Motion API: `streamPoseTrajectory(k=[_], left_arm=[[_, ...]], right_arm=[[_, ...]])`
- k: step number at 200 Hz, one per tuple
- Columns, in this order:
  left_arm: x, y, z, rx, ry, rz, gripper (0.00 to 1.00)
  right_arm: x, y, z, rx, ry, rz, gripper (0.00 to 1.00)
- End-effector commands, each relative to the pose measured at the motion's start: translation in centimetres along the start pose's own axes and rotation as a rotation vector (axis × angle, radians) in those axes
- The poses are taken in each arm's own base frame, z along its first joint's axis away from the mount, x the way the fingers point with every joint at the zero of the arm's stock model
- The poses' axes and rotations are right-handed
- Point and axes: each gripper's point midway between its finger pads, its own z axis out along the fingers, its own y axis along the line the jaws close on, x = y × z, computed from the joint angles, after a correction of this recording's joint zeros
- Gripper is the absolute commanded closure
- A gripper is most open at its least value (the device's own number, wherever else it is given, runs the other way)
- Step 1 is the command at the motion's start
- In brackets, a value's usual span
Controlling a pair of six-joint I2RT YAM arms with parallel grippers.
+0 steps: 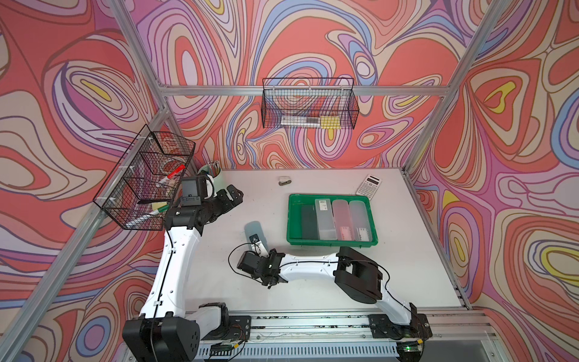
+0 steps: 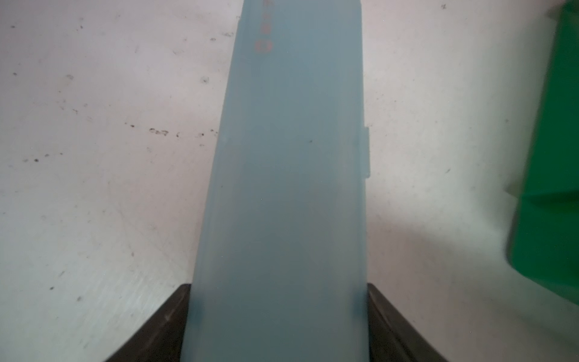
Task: Put the pencil case into the storage box
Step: Pick up the pencil case from the center of the board, then place the pencil case at the storage box.
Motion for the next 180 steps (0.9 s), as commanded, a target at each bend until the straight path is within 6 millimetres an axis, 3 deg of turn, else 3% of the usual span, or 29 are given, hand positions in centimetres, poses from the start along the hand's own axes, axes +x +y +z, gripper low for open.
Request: streamPoseTrajectory(k=[1,42,76,120,125,161,180], left_arm=[[-0.4,-1.2,-1.6,0.03,-0.026,0.001,0.01],[-0.4,-2.0,-1.5,0.03,-0.026,0.015,0.01],[-0.1,-3.6,-1.2,0.034,-0.021,0.048,0.01],[1.8,-7.4,0.8,0.086,0.013,0.111,0.01],[2.0,-7.6,1.0,0.089,0.019,0.113,0.01],[3.3,-8.2,2.7,0.09,0.047,0.133,0.0],[4.0,-8.1,3.2,0.089,0.06,0.134,0.0]], right_arm=[[-4.0,-1.3,-3.7,0.011,-0.099,0.031,0.28],[-6.4,-4.0,-7.0,0.041,-0.169,0.057,0.28],[-7.7,-7.6,-9.0,0.091,-0.198,0.093,0.3],[-6.3,-13.9,-9.0,0.153,-0.165,0.16,0.32],[-6.7,-14.7,-9.7,0.15,-0.177,0.18,0.33],[-4.9,-19.1,-9.3,0.202,-0.165,0.219,0.33],[-4.1,-20.4,-8.4,0.198,-0.143,0.245,0.33]])
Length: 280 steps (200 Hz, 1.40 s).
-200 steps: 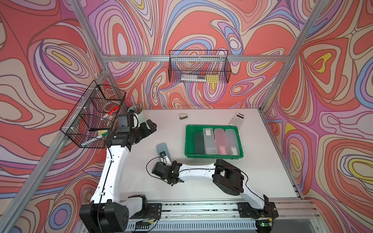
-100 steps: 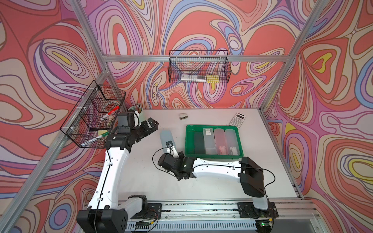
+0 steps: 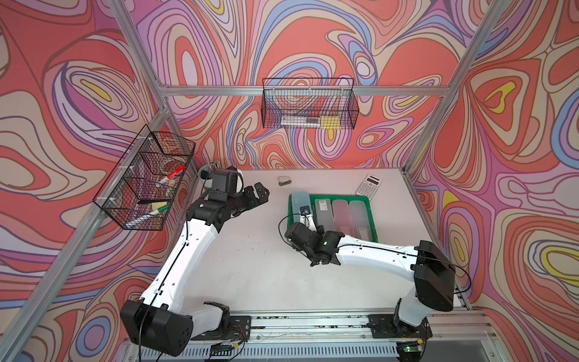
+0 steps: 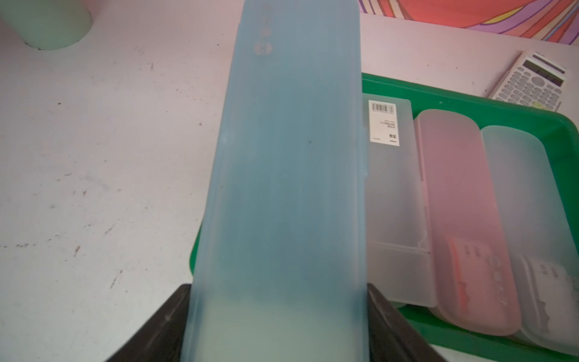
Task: Put the pencil case into the storage box
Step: Place the pencil case at the storage box.
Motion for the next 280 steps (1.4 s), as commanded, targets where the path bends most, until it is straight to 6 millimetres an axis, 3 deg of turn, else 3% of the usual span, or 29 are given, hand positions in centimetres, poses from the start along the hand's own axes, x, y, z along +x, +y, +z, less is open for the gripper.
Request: streamPoseTrajectory(k=[1,93,119,129,191,205,226,280], left_arm=[[-0.1,-0.1,0.5,-0.003,-0.025,0.0,0.01],[0.4,0.1,2.0,-0.006,-0.006,0.024,0.01],[0.4,0.2,2.3,-0.006,-0.004,0.028,0.01],[0.4,0.2,2.4,-0.008,-0.002,0.028,0.01],[0.9,0.8,3.0,-0.022,0.009,0.034,0.01],[1.0,0.9,3.0,-0.024,0.01,0.036,0.01],[1.0,1.0,2.9,-0.027,0.007,0.038,0.0],[1.6,2.0,2.6,-0.062,0.002,0.048,0.01]], right_arm=[[-0.4,-1.0,0.6,-0.014,-0.015,0.055,0.33],[1.1,-2.0,5.7,-0.017,0.068,0.119,0.33],[1.0,-2.2,6.2,-0.013,0.078,0.147,0.34],[2.1,-2.2,7.2,0.006,0.103,0.134,0.34],[3.4,-2.3,8.8,0.044,0.142,0.129,0.34],[3.7,-2.3,9.0,0.053,0.154,0.123,0.3],[4.0,-2.4,9.0,0.06,0.167,0.118,0.14],[2.0,-3.4,6.7,0.056,0.12,0.133,0.06]])
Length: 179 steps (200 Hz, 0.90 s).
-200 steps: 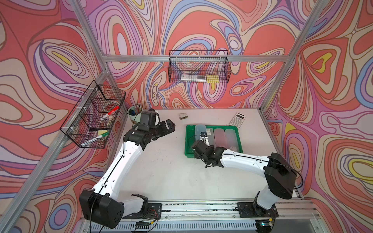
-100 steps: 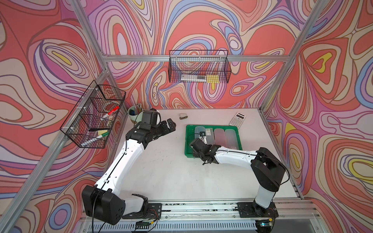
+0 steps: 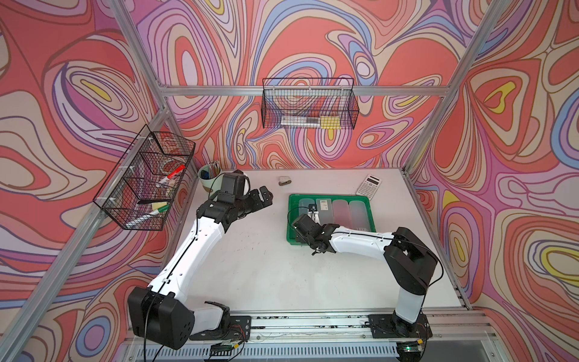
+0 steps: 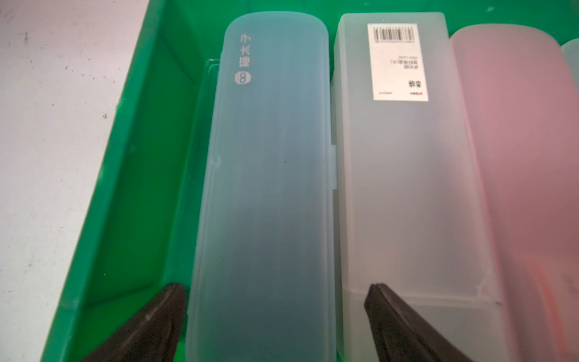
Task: Put the pencil case into the storage box
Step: Place the pencil case at the storage box.
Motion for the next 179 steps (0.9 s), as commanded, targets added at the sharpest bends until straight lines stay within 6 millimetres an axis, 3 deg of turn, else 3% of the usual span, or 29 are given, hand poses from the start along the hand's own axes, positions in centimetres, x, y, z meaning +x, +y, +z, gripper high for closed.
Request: streamPoseTrajectory(k=[1,49,71,99,145,179], left_arm=[[0.3,0.7,-0.3,-0.028,-0.015,0.026,0.01],[1.1,2.3,-0.7,-0.084,-0.027,0.061,0.01],[1.1,3.4,-0.9,-0.127,-0.049,0.078,0.01],[1.1,3.8,-1.1,-0.121,-0.069,0.057,0.01],[2.0,3.8,-0.9,-0.105,-0.038,0.05,0.01],[2.6,3.9,-0.7,-0.101,-0.018,0.051,0.01]], right_arm=[[-0.6,-1.2,-1.5,0.017,-0.005,0.005,0.06],[-4.2,-2.1,-5.7,-0.01,-0.097,0.008,0.06],[-4.9,-1.7,-6.4,-0.006,-0.076,-0.021,0.07],[-4.6,-1.6,-4.7,0.083,-0.024,-0.085,0.02],[-4.1,0.1,-1.1,0.116,-0.001,-0.116,0.02],[-4.2,0.0,1.2,0.16,0.006,-0.117,0.02]])
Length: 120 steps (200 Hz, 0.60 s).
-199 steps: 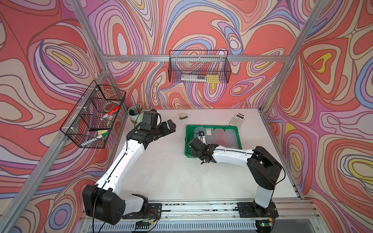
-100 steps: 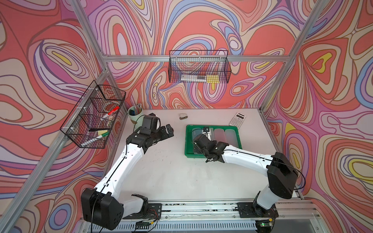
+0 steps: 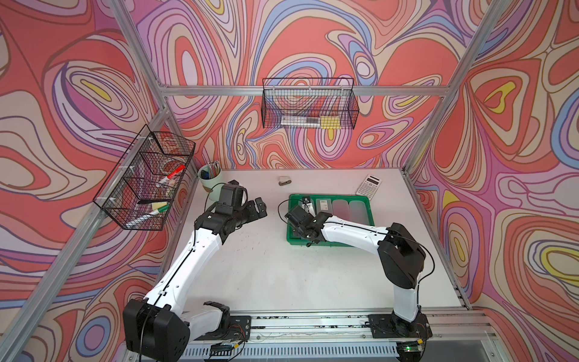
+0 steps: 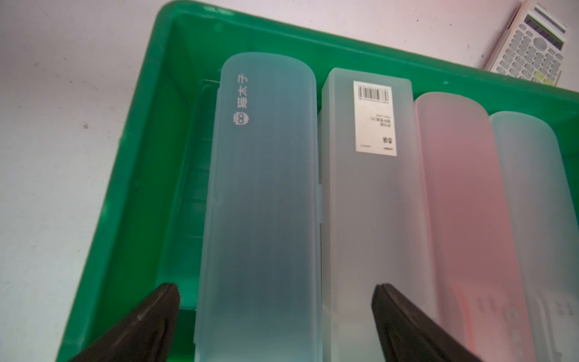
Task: Put the pencil case into the storage box
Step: Place the pencil case at the storage box.
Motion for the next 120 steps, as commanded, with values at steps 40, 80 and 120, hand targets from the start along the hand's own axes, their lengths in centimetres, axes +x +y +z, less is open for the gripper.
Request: streamPoseTrajectory(k=[40,80,120], left_arm=[[0.5,0.1,0.0,0.013,0.011,0.021,0.01],[0.7,0.1,0.3,0.016,0.018,0.025,0.01],[1.0,0.1,0.6,0.018,0.036,0.026,0.01]], right_arm=[[-1.2,-0.4,2.9,0.068,-0.006,-0.003,0.02],[-0.8,-1.6,4.2,0.096,0.014,0.018,0.02],[-1.1,-2.3,4.3,0.102,0.012,0.023,0.02]])
